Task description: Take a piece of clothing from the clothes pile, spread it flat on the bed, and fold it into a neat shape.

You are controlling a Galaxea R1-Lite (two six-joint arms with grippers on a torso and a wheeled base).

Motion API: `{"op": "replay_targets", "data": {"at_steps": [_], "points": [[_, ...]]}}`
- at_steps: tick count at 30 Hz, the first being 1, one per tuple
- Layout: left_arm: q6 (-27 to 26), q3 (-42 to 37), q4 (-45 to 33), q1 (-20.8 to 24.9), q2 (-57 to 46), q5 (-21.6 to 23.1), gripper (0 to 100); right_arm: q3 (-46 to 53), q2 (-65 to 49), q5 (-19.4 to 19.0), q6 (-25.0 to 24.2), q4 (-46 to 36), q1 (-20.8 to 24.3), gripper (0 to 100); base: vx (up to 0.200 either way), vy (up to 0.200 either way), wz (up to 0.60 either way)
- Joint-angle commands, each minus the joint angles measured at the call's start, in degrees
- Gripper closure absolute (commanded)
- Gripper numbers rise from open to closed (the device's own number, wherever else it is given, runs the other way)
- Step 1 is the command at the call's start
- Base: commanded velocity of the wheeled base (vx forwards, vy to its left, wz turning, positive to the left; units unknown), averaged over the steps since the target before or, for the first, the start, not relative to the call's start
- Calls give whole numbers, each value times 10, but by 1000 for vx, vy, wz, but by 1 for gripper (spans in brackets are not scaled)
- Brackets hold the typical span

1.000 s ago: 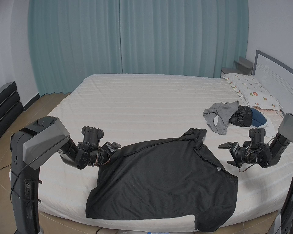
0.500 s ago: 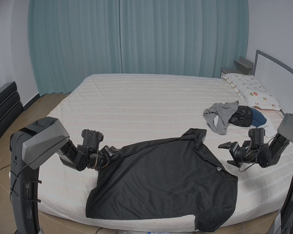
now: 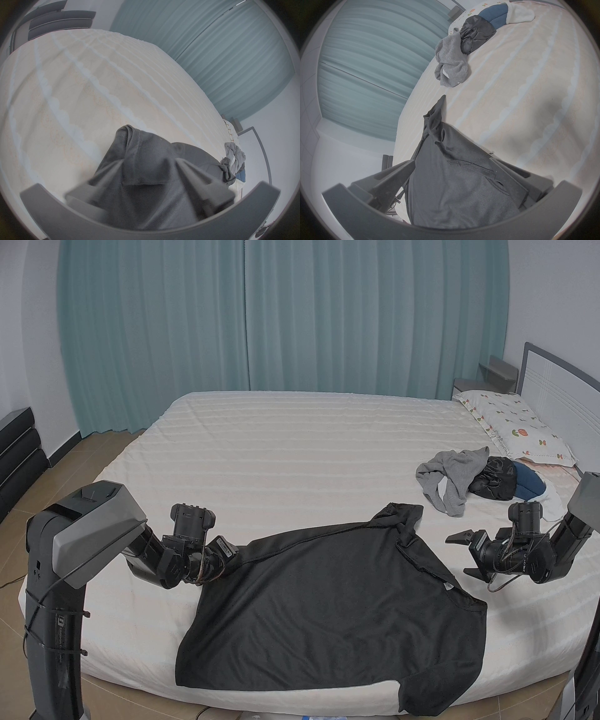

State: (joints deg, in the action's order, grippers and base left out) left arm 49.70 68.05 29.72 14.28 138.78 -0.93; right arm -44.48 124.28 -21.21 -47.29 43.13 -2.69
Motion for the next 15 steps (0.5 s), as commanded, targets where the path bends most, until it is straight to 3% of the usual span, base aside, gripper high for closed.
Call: {"op": "replay_targets", "data": {"at_steps": [1,9,15], "points": [[1,16,0,-7,11,-1,100,-1,1,-1,0,0,0,0,0,0,0],[11,51,2,-24,15,-31,100,-14,2,-1,-1,2,3,0,0,0,0],[18,57,0,-38,5,-32,100,-34,14,7,-2,3,31,0,0,0,0]]}}
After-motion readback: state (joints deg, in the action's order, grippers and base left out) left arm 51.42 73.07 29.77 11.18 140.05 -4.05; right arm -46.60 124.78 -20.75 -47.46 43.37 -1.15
